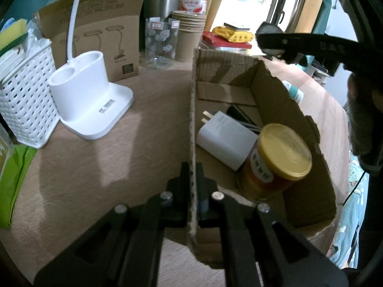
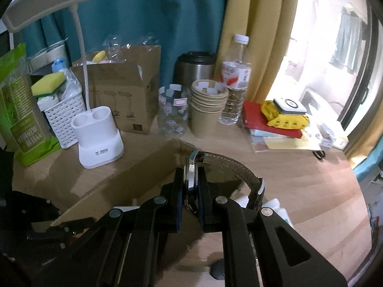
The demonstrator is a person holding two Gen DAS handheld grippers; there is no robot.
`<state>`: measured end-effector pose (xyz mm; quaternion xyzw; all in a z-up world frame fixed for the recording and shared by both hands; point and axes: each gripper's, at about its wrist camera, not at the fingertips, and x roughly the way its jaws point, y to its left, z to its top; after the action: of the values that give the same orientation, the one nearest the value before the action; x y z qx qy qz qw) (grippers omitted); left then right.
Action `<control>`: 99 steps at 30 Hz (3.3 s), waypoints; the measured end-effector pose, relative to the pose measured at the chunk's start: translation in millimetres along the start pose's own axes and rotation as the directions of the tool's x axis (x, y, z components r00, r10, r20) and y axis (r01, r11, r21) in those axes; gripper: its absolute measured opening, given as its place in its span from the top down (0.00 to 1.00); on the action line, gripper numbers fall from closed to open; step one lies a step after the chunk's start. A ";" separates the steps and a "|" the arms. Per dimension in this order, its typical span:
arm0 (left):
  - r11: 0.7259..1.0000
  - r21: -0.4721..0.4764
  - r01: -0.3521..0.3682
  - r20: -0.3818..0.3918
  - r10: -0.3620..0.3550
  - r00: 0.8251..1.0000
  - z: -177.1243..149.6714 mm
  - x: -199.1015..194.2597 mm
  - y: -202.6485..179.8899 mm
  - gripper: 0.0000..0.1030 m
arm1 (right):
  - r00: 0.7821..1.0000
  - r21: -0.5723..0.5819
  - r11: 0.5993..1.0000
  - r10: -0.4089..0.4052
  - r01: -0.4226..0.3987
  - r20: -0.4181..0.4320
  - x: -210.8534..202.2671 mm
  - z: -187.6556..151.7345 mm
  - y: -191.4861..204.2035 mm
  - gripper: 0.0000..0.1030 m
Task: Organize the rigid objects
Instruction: 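Carry the watch into the box and open the right gripper, then withdraw the open right gripper from the box toward the black key fob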
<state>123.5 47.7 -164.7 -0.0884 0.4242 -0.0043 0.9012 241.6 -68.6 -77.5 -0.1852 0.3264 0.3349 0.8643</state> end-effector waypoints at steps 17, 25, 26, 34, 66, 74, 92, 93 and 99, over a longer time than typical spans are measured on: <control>1.000 0.005 0.004 0.004 -0.004 1.000 -0.3 -0.6 -1.3 0.97 | 0.987 -0.045 0.994 0.089 -0.095 -0.132 61.6 -1.4 17.5 0.89; 1.000 0.006 0.005 0.005 -0.005 1.000 -0.5 -0.7 -2.3 0.96 | 0.963 -0.051 0.989 0.126 -0.142 -0.239 86.9 -3.8 21.4 0.89; 1.000 0.006 0.004 0.005 -0.004 1.000 -0.6 -0.6 -2.4 0.96 | 0.961 -0.051 0.988 0.127 -0.143 -0.246 88.1 -4.0 21.4 0.89; 1.000 0.006 0.005 0.006 -0.005 1.000 -0.7 0.0 -3.2 0.97 | 0.959 -0.030 0.989 0.134 -0.146 -0.248 85.7 -1.5 16.0 0.86; 1.000 0.016 -0.017 0.003 0.017 1.000 1.0 -0.5 -1.6 0.96 | 0.998 0.164 0.984 -0.065 0.064 -0.003 -50.8 -29.4 -61.7 0.37; 1.000 0.019 -0.024 0.002 0.024 1.000 0.6 -0.6 -2.4 0.96 | 0.993 0.230 0.966 -0.114 0.115 -0.017 -63.8 -54.8 -81.1 0.35; 0.999 0.021 -0.026 0.003 0.026 1.000 -0.2 -1.1 -3.5 0.96 | 0.981 0.371 0.909 -0.160 0.189 -0.108 -51.0 -112.5 -110.6 0.35; 0.999 0.021 -0.026 0.003 0.026 1.000 -0.2 -1.1 -3.6 0.96 | 0.980 0.375 0.907 -0.160 0.192 -0.115 -48.5 -113.8 -111.6 0.35; 0.999 0.022 -0.027 0.003 0.027 1.000 -0.4 -1.2 -3.6 0.96 | 0.979 0.432 0.882 -0.135 0.188 -0.151 -29.6 -123.3 -111.4 0.35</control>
<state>122.7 44.1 -163.4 -0.0725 0.4241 0.0032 0.9027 248.7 -227.3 -134.3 -0.0288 0.4274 0.1668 0.8881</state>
